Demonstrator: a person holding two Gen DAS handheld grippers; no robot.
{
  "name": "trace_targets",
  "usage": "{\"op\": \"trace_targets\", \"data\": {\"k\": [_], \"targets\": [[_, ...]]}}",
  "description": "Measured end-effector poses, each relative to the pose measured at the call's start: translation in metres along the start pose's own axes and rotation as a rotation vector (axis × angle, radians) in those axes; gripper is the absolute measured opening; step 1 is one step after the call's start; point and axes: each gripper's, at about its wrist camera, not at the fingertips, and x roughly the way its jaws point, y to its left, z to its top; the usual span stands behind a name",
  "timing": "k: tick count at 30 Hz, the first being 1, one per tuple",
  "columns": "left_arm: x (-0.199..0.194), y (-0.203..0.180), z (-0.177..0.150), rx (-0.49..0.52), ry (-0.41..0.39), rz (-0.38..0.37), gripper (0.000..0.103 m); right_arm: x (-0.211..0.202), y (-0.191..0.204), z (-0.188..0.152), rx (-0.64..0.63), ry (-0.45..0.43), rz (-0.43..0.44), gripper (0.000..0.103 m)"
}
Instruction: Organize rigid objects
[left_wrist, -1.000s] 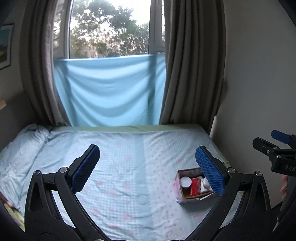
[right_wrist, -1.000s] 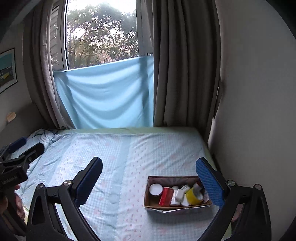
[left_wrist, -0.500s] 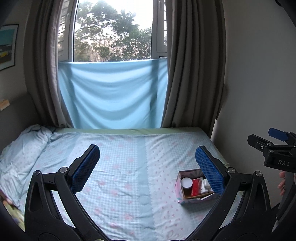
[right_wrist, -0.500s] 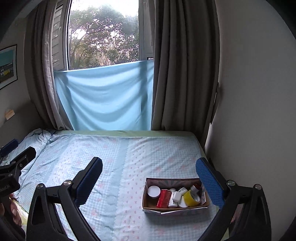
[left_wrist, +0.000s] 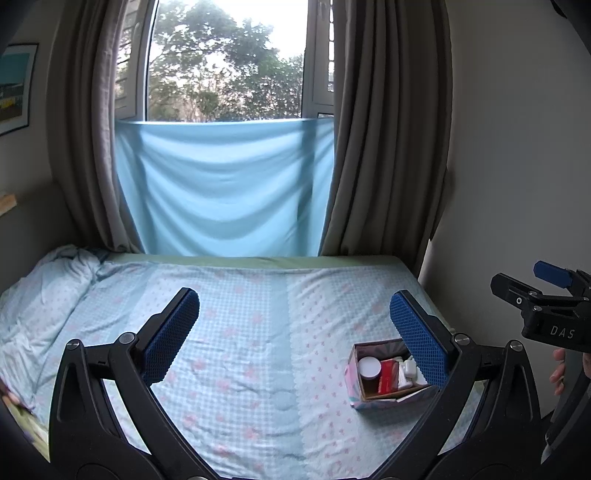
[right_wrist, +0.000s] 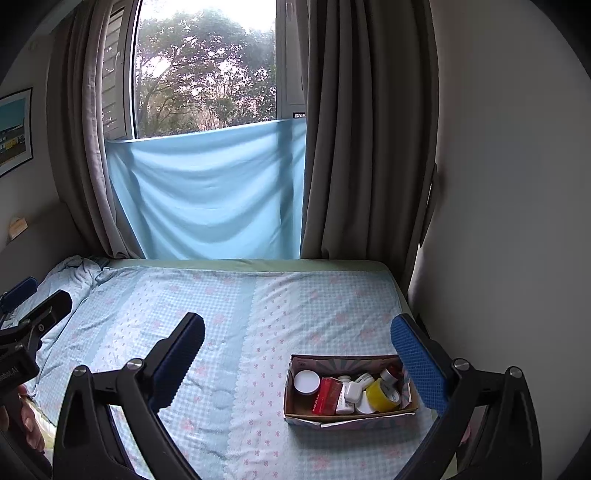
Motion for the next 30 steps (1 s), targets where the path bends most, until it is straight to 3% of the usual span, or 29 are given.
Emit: {"op": "trace_targets", "data": {"k": [30], "targets": [[0.013, 0.000, 0.003, 0.009, -0.002, 0.005, 0.103, 0.009, 0.001, 0.005, 0.022, -0.020, -0.020, 0.101]]}}
